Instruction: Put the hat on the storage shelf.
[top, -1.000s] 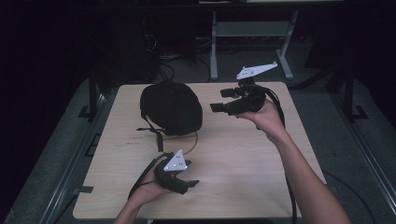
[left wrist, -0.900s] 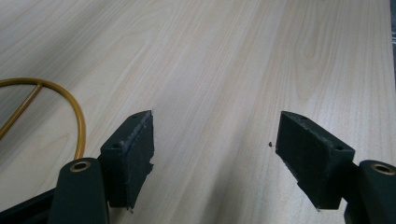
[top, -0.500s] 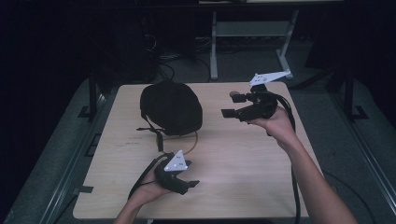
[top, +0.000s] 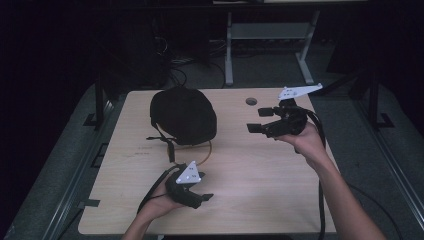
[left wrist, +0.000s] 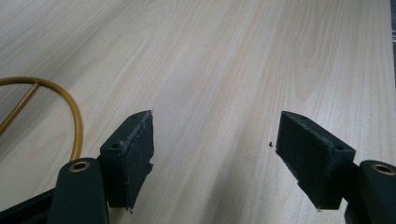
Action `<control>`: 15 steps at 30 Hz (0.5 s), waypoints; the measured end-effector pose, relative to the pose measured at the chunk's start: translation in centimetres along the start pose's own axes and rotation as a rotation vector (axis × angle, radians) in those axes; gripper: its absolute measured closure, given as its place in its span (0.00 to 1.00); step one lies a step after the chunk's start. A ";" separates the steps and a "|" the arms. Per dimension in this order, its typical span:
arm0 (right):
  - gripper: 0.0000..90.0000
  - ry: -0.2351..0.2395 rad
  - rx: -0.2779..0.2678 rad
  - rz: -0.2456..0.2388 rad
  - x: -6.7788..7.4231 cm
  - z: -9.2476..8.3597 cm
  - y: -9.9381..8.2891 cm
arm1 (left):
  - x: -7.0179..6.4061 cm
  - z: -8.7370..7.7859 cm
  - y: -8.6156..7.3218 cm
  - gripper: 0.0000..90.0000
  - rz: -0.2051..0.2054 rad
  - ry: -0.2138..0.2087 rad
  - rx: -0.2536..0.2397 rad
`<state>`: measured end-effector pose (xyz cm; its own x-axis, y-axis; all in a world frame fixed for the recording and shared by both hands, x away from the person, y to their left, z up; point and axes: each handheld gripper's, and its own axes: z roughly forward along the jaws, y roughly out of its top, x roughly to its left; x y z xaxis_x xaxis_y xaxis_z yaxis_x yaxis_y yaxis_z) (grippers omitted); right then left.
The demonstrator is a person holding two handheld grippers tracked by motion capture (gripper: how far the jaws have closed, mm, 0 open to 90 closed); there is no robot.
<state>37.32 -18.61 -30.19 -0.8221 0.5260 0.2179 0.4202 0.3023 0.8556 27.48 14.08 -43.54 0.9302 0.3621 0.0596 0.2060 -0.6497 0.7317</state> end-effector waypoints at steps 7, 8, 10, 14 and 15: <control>0.18 -0.019 -0.004 0.008 0.0 -0.9 -1.2 | -0.1 0.0 0.0 0.31 -0.003 -0.001 0.003; 0.18 -0.020 -0.005 0.006 -0.1 -1.0 -1.3 | -0.1 0.1 0.0 0.31 -0.011 -0.002 -0.003; 0.18 -0.026 -0.002 0.013 -0.1 -1.3 -1.8 | -0.1 0.1 0.0 0.31 -0.011 -0.002 -0.003; 0.18 -0.030 0.001 0.020 -0.3 -1.7 -2.6 | -0.2 0.2 -0.1 0.31 -0.008 -0.004 0.000; 0.18 -0.031 0.004 0.025 -0.3 -1.8 -2.8 | -0.2 0.3 -0.1 0.31 -0.008 -0.005 0.001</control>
<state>35.72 -21.06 -31.84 -0.7991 0.5579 0.2240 0.4417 0.2921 0.8483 27.36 13.88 -43.78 0.9302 0.3636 0.0506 0.2134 -0.6477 0.7314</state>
